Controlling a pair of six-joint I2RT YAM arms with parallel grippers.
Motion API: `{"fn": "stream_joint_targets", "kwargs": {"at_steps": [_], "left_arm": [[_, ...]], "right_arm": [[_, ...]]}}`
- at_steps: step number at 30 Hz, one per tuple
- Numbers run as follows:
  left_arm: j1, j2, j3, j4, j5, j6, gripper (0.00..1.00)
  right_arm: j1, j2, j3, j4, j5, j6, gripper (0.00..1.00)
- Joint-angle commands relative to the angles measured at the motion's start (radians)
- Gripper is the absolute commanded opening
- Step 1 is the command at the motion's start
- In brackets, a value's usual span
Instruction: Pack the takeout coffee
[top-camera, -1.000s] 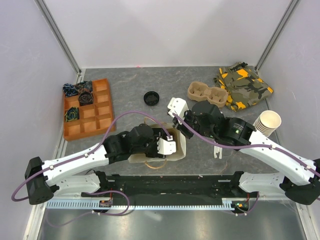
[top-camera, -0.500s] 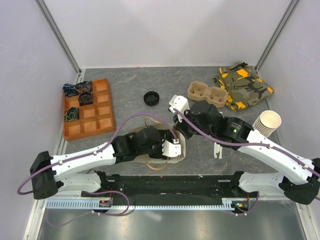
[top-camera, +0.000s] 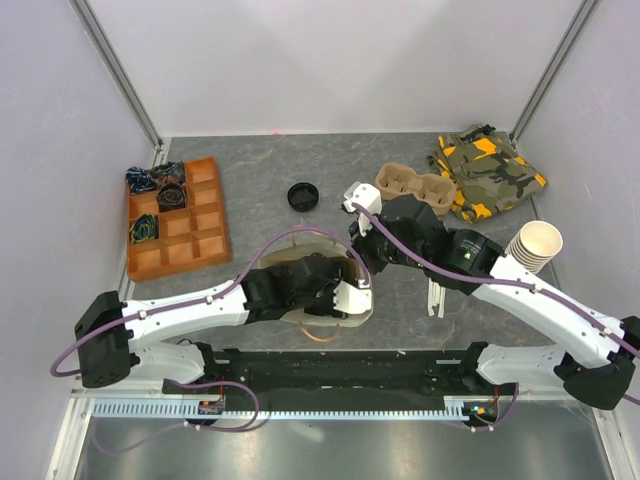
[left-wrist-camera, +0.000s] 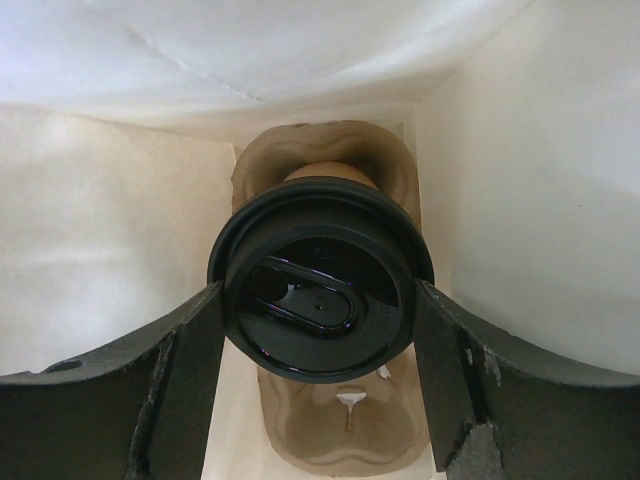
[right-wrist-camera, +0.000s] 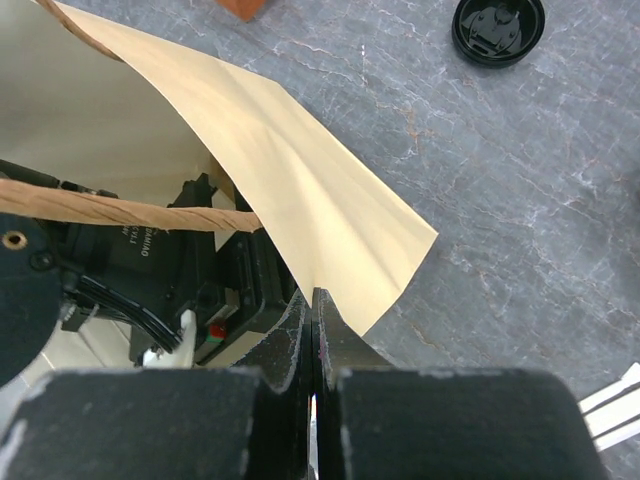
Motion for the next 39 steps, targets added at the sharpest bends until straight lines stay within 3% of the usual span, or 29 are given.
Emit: {"fn": "stream_joint_targets", "kwargs": {"at_steps": [1,16,28,39], "left_arm": [[0.0,0.062,0.027,-0.065,-0.023,0.042,0.12],[0.007,0.128,0.126,-0.197,0.014,0.145,0.18],[0.076,0.131,0.263,-0.387,0.141,0.235,0.19],[0.136,0.172,0.214,-0.314,0.203,0.269,0.2]], "right_arm": [[-0.012,0.003,0.023,0.035,-0.049,0.045,0.0],[-0.066,0.092,0.099,-0.002,-0.163,0.04,0.0],[-0.092,0.144,0.171,-0.053,-0.207,0.005,0.0],[-0.111,0.176,0.18,-0.05,-0.253,0.0,0.0]]}}
